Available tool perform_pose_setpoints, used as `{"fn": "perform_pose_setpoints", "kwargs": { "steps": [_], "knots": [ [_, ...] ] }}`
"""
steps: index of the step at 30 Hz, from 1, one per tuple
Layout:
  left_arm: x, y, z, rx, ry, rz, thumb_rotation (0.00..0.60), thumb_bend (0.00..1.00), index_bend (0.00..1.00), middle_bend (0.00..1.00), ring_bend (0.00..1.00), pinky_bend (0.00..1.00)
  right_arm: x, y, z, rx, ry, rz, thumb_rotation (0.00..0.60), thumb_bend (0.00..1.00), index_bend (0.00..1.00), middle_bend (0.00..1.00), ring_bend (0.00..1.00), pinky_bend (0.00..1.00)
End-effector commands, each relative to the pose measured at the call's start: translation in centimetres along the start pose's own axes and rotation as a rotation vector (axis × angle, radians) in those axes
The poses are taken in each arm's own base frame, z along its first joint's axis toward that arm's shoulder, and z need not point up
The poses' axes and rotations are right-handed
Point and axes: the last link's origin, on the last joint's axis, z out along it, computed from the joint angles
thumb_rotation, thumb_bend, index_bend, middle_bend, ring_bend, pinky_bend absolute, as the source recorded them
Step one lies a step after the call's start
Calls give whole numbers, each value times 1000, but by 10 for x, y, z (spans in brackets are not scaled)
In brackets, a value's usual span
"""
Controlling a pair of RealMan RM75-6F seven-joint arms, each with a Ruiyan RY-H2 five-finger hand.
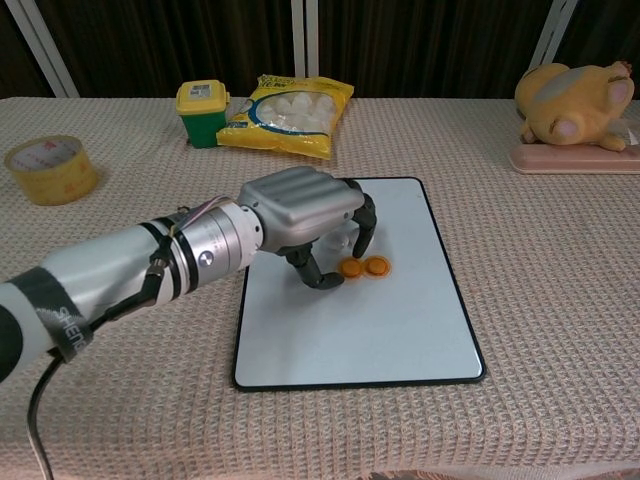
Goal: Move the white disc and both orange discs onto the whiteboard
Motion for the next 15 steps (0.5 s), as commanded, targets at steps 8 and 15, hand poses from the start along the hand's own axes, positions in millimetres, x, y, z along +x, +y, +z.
{"fn": "perform_pose_setpoints", "kwargs": {
  "steps": [8, 15],
  "knots": [
    [0, 1, 0, -4, -6, -2, 600, 267, 353, 213, 95, 179, 0, 0, 0, 0, 1, 2, 600, 207, 0, 0, 0, 0],
    [4, 3, -5, -16, 14, -6, 599, 267, 314, 213, 95, 179, 0, 0, 0, -1, 0, 3, 600, 207, 0, 0, 0, 0]
  ]
}}
